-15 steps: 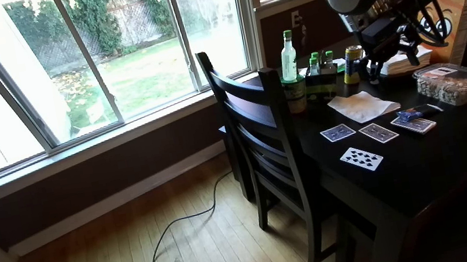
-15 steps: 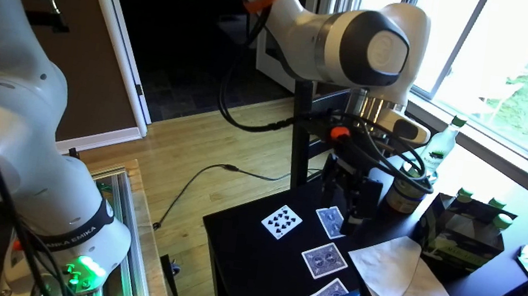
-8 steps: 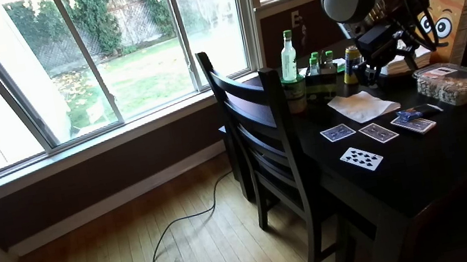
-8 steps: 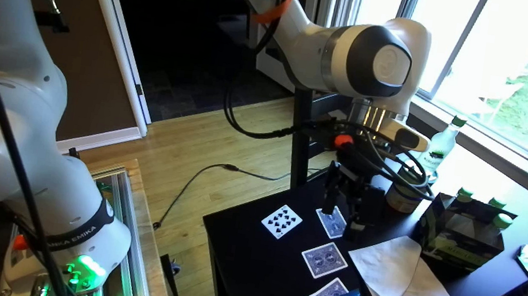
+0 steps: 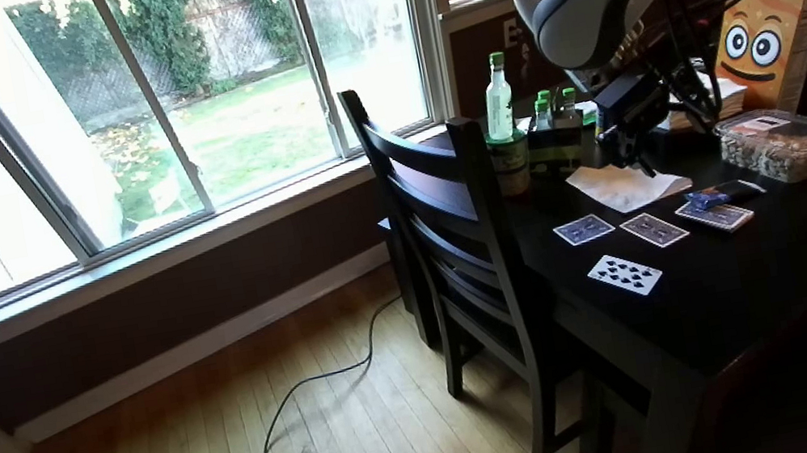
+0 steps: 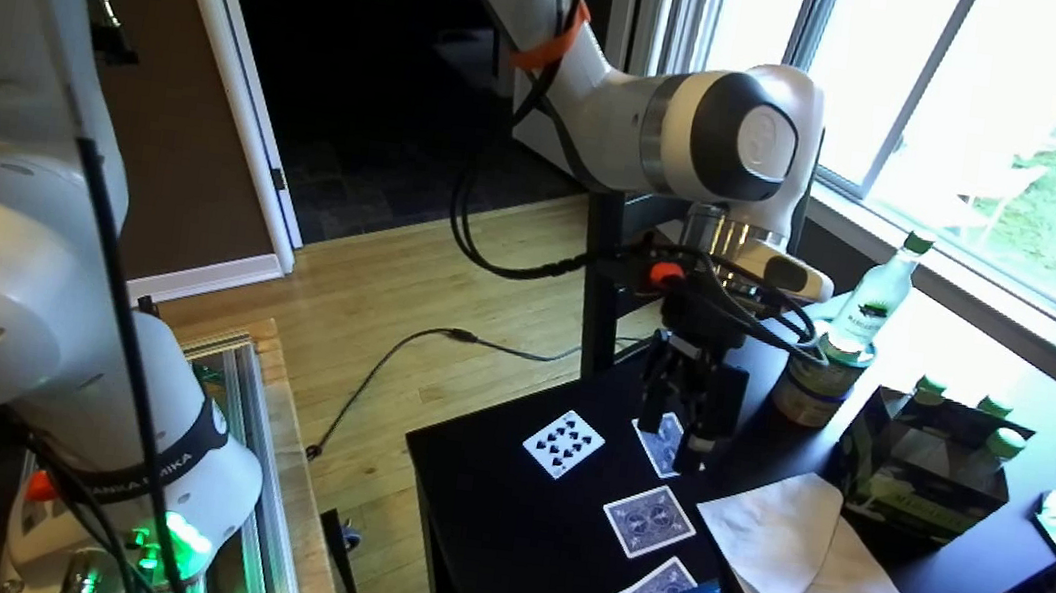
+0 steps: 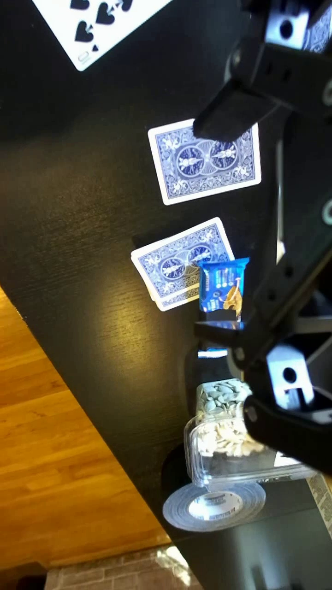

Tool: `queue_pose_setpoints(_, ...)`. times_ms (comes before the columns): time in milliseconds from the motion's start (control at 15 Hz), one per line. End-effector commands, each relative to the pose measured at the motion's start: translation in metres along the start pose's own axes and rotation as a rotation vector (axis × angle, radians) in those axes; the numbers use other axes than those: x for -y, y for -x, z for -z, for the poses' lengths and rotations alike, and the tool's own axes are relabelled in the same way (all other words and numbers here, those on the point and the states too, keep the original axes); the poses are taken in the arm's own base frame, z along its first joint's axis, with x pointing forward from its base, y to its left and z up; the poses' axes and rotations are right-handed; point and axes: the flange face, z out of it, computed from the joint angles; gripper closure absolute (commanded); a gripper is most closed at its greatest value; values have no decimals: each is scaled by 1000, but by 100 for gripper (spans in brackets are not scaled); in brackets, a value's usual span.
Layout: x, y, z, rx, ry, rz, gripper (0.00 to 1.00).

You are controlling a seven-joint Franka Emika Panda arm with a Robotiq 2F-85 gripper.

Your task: Flip one card over

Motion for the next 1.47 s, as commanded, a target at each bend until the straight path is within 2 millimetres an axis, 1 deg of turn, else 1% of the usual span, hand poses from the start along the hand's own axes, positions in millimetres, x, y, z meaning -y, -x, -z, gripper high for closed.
queue_pose_setpoints(0, 18, -19, -12, 23, 119, -78, 0)
queue_pose_setpoints(200, 30, -29, -35, 49, 183, -88, 0)
queue_pose_setpoints(467, 44, -42, -67, 87, 227, -91, 0)
queue_pose_setpoints(667, 55, -56, -83, 73, 244, -112, 0)
queue_pose_setpoints(800, 61, -63, -89, 67, 250, -118, 0)
queue_pose_setpoints(1000, 66, -70, -92, 58, 260, -120, 8)
queue_pose_setpoints(1067, 67, -71, -92, 51, 264, -119, 18)
queue_pose_setpoints(1133, 66, -73, -94, 40, 271, -118, 22)
queue_pose_setpoints(1200, 66, -75, -96, 32, 277, -119, 29)
queue_pose_setpoints(1400, 66, -78, -103, 13, 285, -110, 40)
